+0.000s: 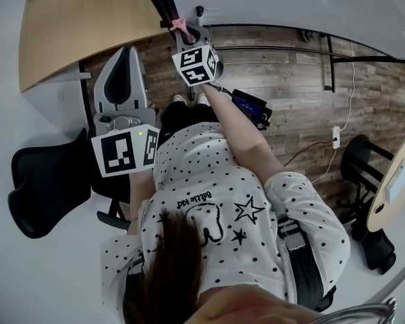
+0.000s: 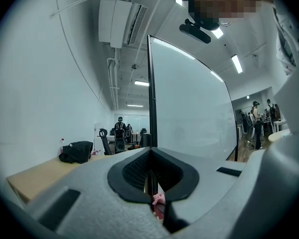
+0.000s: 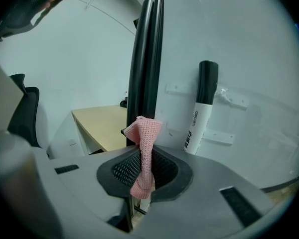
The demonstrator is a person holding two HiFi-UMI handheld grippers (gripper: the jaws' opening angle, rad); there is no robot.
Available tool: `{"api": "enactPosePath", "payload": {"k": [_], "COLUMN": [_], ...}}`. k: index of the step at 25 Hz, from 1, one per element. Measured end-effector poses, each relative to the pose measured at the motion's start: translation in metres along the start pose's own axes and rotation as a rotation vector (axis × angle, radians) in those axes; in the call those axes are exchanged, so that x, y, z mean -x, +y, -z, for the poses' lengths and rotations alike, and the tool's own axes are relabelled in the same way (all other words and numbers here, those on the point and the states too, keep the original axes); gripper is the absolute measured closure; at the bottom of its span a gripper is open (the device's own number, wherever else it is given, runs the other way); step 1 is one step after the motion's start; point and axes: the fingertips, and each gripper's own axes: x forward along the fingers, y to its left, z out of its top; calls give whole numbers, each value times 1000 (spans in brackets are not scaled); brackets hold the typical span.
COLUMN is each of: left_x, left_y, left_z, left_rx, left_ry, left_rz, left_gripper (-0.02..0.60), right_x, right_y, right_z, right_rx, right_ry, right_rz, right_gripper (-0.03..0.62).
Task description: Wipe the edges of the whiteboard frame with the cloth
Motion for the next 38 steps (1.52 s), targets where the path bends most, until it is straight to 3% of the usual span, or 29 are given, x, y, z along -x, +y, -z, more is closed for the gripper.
{"api": "enactPosePath", "payload": {"k": [22, 30, 38], "left_x": [7, -1, -15], "left_y": [2, -1, -3], "left_z": [-1, 7, 35], "left_rx": [2, 3, 7], "left_ry": [2, 14, 67], "left_rz": [-14, 4, 38], "left_gripper": [566, 566, 566], "right_x": [-9, -3, 31], "right_y": [-3, -6, -35], "right_z": [42, 50, 38], "right_rx": [-23, -37, -93], "right_ry": [120, 125, 72], "right_rz": [9, 6, 38], "right_gripper": [560, 560, 560]}}
